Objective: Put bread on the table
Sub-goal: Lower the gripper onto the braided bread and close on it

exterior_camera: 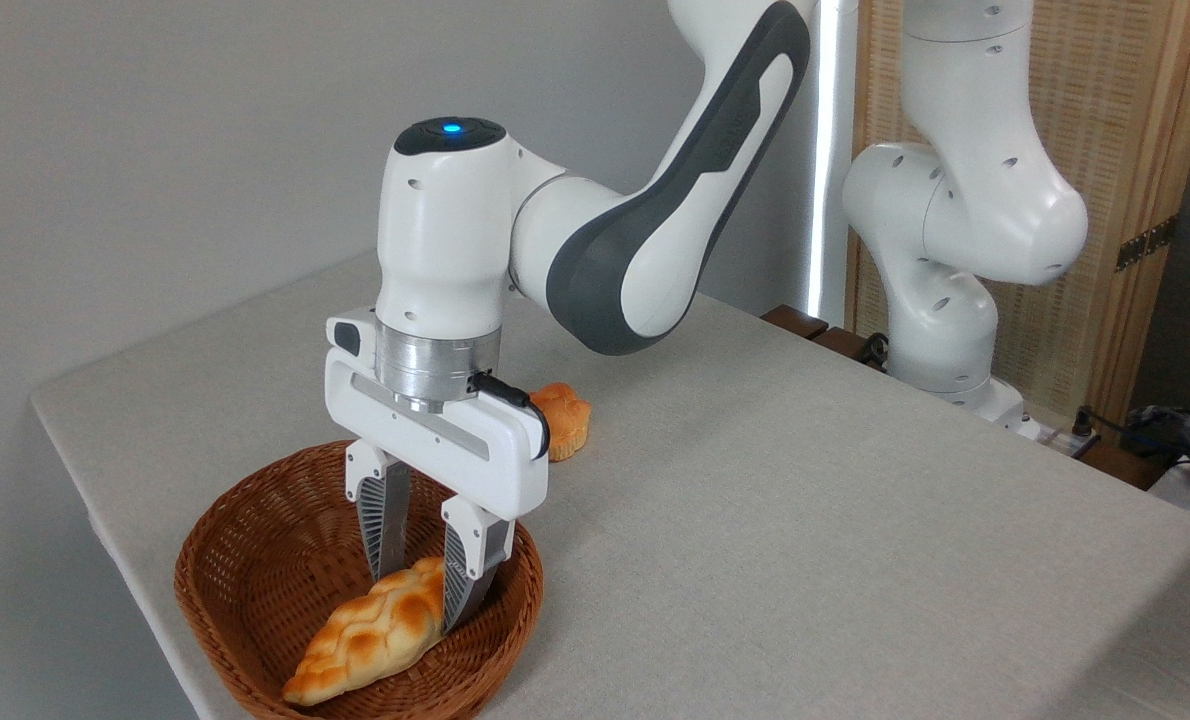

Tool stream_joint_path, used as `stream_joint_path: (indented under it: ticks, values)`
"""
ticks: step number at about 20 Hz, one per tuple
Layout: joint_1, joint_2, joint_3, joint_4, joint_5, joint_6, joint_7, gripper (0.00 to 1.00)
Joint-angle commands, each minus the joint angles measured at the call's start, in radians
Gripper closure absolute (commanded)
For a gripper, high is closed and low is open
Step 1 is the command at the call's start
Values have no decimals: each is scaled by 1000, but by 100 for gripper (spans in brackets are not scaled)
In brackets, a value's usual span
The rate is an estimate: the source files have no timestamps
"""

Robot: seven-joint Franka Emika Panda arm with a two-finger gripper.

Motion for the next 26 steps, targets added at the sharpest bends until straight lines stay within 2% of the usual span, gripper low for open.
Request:
stream_joint_path:
  ticks: [1, 16, 23, 26]
  values:
    - [-3, 9, -8, -8, -3, 17, -6, 66]
    - [-2, 0, -2, 3, -6, 13, -6, 69]
    - [-2, 2, -22, 3, -6, -20, -8, 71]
    - [0, 0, -23, 3, -48, -18, -8, 70]
